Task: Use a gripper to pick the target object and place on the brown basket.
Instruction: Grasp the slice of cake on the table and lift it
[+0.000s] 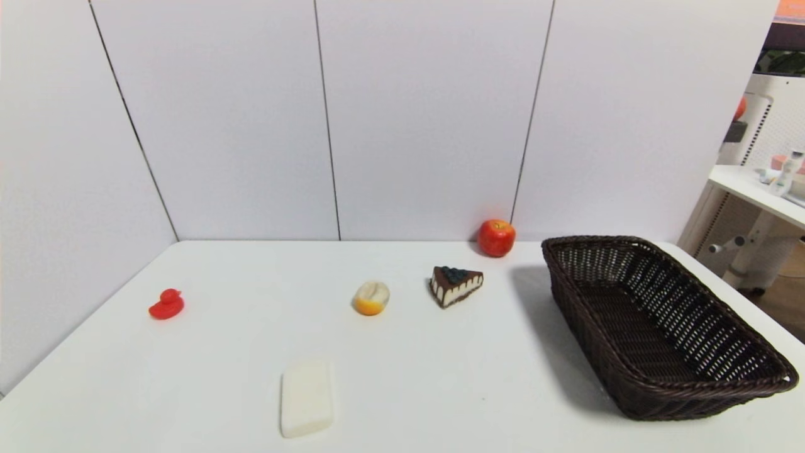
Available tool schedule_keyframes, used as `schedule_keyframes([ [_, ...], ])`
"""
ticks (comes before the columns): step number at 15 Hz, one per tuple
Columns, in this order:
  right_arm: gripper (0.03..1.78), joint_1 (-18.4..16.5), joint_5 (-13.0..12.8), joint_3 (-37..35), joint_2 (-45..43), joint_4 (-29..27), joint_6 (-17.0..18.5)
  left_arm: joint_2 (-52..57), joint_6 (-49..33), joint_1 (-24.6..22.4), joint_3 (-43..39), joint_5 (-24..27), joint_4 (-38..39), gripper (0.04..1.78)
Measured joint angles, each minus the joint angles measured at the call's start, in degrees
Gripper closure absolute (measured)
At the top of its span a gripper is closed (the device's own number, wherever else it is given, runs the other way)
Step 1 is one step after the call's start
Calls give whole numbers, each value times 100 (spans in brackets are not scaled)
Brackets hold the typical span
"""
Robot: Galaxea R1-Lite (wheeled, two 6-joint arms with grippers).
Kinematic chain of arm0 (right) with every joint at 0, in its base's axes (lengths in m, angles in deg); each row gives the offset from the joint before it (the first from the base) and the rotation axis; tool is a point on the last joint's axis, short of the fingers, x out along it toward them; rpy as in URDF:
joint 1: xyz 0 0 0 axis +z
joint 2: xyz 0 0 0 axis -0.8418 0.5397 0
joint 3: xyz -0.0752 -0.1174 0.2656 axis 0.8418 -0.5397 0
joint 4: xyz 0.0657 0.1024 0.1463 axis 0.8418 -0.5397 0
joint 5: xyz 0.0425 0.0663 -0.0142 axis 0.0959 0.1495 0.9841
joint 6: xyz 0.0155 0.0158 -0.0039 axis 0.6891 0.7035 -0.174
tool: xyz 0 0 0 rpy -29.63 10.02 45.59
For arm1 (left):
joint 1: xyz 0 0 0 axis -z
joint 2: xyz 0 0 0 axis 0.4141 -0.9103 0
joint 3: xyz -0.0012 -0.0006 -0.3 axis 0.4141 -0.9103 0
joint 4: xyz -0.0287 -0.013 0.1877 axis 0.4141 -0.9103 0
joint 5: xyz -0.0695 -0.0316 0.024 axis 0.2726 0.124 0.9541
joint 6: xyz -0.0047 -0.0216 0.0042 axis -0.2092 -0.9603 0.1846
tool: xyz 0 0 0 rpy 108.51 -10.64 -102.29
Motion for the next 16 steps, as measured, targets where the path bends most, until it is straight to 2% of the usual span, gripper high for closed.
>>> schedule_keyframes([
  [3,12,-5,1,41,137,39,-22,0,-2,0,0,0,0,13],
  [6,12,107,60,823,842,257,-171,0,0,0,0,-2,0,13],
  [8,12,405,151,1684,1526,345,-455,0,-2,0,0,-2,0,13],
  [10,12,892,300,2630,2382,334,-730,0,-2,0,0,-2,-2,13],
  [13,12,1681,418,4074,3841,201,-917,0,0,0,0,-2,0,13],
  [16,12,2099,440,5830,5478,-222,-1089,0,-5,0,0,0,0,13],
])
